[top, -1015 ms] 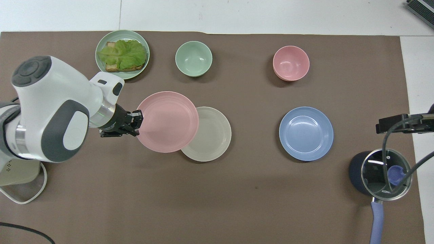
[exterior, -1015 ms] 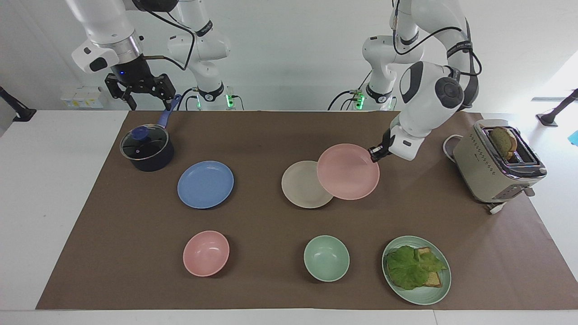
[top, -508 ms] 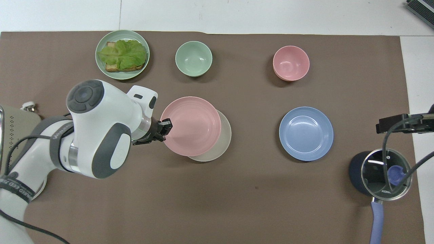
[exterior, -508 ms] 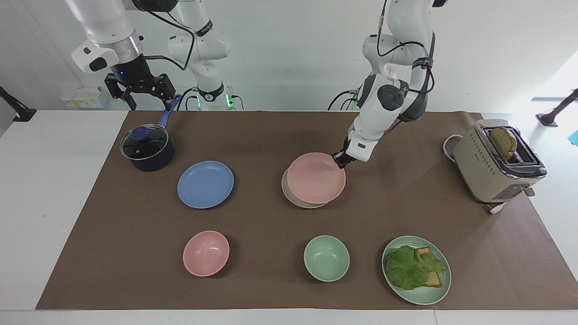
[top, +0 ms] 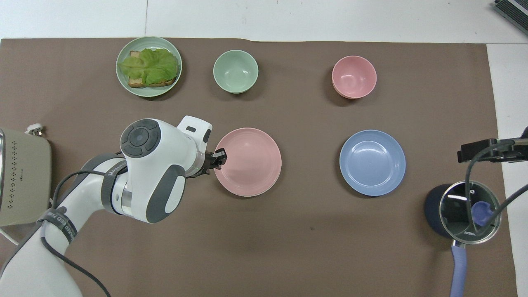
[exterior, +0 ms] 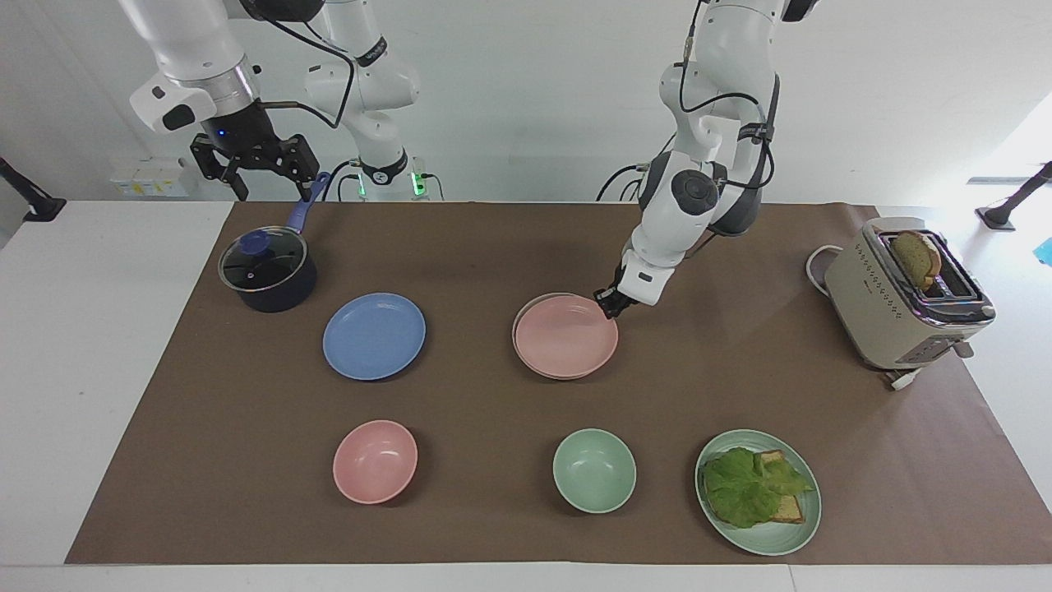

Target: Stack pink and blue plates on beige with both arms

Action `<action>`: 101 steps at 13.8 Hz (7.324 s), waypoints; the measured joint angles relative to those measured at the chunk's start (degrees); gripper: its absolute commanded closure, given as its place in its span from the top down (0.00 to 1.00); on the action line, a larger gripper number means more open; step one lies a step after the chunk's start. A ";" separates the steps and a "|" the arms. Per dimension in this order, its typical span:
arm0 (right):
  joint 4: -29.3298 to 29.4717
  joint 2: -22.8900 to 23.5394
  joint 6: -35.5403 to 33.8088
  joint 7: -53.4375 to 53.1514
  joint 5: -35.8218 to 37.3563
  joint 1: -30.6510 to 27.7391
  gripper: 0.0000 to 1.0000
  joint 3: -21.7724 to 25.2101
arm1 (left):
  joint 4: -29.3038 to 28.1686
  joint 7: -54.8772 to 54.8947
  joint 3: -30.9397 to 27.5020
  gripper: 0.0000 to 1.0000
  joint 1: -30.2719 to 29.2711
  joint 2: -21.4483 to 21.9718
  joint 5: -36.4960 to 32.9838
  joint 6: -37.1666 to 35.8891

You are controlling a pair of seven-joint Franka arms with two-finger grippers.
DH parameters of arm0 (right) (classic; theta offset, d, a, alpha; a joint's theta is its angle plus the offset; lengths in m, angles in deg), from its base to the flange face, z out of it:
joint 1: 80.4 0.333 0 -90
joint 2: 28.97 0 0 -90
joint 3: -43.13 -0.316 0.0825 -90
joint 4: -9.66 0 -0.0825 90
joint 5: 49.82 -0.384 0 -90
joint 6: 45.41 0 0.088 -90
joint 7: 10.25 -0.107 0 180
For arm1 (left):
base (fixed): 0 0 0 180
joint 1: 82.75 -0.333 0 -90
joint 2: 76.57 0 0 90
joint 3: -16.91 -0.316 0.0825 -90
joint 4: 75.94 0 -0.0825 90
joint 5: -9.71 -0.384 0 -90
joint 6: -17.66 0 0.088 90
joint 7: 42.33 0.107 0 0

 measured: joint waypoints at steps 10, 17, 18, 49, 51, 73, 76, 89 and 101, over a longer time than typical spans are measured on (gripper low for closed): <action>0.00 0.00 0.00 0.00 0.00 -0.02 1.00 0.00 | 18.04 23.38 -1.93 1.00 -16.49 5.12 -8.27 -25.09; 0.00 0.00 0.00 0.00 0.00 -0.02 1.00 0.00 | 29.18 33.12 -2.55 1.00 -22.26 8.58 -11.46 -41.71; 0.00 0.00 0.00 0.00 0.00 -0.02 1.00 0.00 | 29.34 33.87 -3.00 1.00 -22.31 9.64 -11.48 -42.82; -14.61 0.99 17.88 7.97 -0.06 -1.00 1.00 0.00 | 24.17 43.71 -5.64 1.00 -23.66 15.96 -11.49 -39.05; -18.15 2.43 22.35 8.86 -0.11 -1.28 1.00 0.02 | 24.17 43.71 -5.64 1.00 -23.66 15.96 -11.49 -39.05; -29.15 15.79 44.35 13.55 -0.44 -1.61 1.00 -0.24 | 24.16 43.71 -5.64 1.00 -23.66 15.96 -11.49 -39.05; -30.10 15.84 44.35 15.25 -2.62 -3.04 1.00 -0.16 | 24.16 43.71 -5.64 1.00 -23.66 15.96 -11.49 -39.05; -31.62 15.82 45.08 15.73 -3.72 -3.03 0.00 -0.38 | 24.16 43.71 -5.64 1.00 -23.66 15.96 -11.49 -39.05; -23.13 10.85 33.22 15.20 -4.16 -2.69 0.00 -0.73 | 24.16 43.71 -5.64 1.00 -23.66 15.96 -11.49 -39.05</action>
